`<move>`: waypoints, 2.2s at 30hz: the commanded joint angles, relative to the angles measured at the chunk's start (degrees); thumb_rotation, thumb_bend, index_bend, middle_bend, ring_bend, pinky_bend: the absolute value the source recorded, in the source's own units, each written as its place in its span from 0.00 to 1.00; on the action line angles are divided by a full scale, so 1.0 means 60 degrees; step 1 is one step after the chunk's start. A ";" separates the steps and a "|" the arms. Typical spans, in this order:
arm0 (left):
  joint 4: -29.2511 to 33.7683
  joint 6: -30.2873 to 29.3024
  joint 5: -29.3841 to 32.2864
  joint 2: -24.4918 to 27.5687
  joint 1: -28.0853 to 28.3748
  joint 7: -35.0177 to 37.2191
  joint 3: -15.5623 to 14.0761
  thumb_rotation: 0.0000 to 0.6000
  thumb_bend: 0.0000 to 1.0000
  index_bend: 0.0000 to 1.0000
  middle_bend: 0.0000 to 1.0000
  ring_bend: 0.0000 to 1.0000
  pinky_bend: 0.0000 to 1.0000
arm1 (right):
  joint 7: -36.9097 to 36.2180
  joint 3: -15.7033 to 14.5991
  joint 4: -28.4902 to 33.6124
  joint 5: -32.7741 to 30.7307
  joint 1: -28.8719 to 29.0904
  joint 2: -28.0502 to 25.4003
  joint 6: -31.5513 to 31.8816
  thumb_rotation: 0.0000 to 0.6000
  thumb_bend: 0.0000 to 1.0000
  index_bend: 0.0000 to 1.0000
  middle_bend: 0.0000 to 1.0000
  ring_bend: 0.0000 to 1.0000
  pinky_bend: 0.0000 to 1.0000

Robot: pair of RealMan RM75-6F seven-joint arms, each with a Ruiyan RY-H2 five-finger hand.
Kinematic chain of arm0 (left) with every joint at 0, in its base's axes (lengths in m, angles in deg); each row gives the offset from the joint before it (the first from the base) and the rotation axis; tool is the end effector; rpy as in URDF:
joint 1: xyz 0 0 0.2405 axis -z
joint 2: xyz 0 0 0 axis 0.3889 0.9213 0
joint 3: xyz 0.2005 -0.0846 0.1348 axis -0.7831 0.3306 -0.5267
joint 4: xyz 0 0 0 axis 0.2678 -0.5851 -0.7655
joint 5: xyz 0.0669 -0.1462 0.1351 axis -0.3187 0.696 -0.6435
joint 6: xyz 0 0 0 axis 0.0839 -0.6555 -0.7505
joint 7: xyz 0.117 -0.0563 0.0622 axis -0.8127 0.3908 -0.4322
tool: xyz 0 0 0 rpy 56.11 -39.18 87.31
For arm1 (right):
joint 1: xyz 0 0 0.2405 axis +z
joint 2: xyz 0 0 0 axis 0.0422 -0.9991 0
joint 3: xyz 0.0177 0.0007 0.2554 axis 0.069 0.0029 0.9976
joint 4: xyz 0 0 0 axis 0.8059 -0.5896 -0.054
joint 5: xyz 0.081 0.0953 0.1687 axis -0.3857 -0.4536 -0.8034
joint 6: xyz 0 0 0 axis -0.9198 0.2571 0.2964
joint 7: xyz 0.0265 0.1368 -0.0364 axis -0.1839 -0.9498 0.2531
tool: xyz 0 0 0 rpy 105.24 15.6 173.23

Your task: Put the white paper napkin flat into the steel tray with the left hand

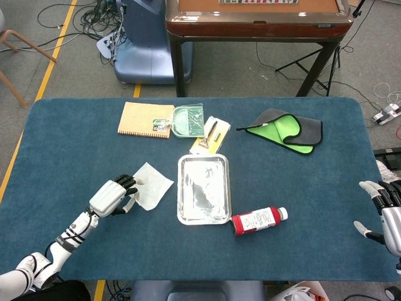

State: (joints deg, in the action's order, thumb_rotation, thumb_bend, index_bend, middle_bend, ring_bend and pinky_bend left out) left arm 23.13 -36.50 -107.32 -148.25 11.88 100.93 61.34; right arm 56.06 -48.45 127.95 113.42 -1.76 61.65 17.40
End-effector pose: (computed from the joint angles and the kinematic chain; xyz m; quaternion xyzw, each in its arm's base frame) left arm -0.2385 0.3179 0.0109 -0.7494 -0.3408 -0.4633 0.3281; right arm -0.3127 -0.1584 0.2007 0.5939 -0.3460 0.3787 0.6198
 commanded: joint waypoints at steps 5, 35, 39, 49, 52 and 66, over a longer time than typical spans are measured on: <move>0.1583 0.0100 0.0899 0.0311 0.0165 -0.0158 0.0950 1.00 0.51 0.57 0.25 0.22 0.18 | -0.0098 0.0009 -0.0082 0.0011 -0.0035 0.0029 0.0060 1.00 0.05 0.20 0.21 0.13 0.14; 0.3238 0.0930 0.1897 -0.2318 0.0607 -0.3662 0.1695 1.00 0.51 0.53 0.25 0.16 0.15 | -0.0228 0.0053 -0.0190 0.0038 -0.0009 0.0086 0.0038 1.00 0.05 0.20 0.21 0.13 0.14; 0.2980 0.1021 0.2109 -0.2404 0.0672 -0.3776 0.1912 1.00 0.51 0.53 0.25 0.16 0.15 | -0.0230 0.0054 -0.0175 0.0026 -0.0021 0.0062 0.0046 1.00 0.05 0.20 0.21 0.13 0.14; 0.2053 0.0893 0.2025 -0.2644 0.0788 -0.3725 0.2061 1.00 0.50 0.52 0.25 0.16 0.15 | -0.0242 0.0069 -0.0172 0.0014 -0.0003 0.0047 0.0017 1.00 0.05 0.20 0.21 0.13 0.14; 0.1820 0.0890 0.2070 -0.2707 0.0814 -0.3905 0.2103 1.00 0.50 0.51 0.25 0.16 0.15 | -0.0245 0.0078 -0.0169 0.0007 -0.0014 0.0042 0.0041 1.00 0.05 0.20 0.21 0.13 0.14; 0.0232 0.1077 0.2203 -0.3078 0.1170 -0.4235 0.2342 1.00 0.50 0.49 0.25 0.16 0.13 | -0.0221 0.0071 -0.0138 0.0014 -0.0067 0.0037 0.0114 1.00 0.05 0.20 0.21 0.13 0.14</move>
State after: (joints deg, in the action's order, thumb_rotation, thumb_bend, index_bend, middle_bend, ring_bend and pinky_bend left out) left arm 24.98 -30.40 -94.33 -166.47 18.59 75.24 75.17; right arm 54.73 -48.02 127.13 113.50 -2.16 61.87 18.09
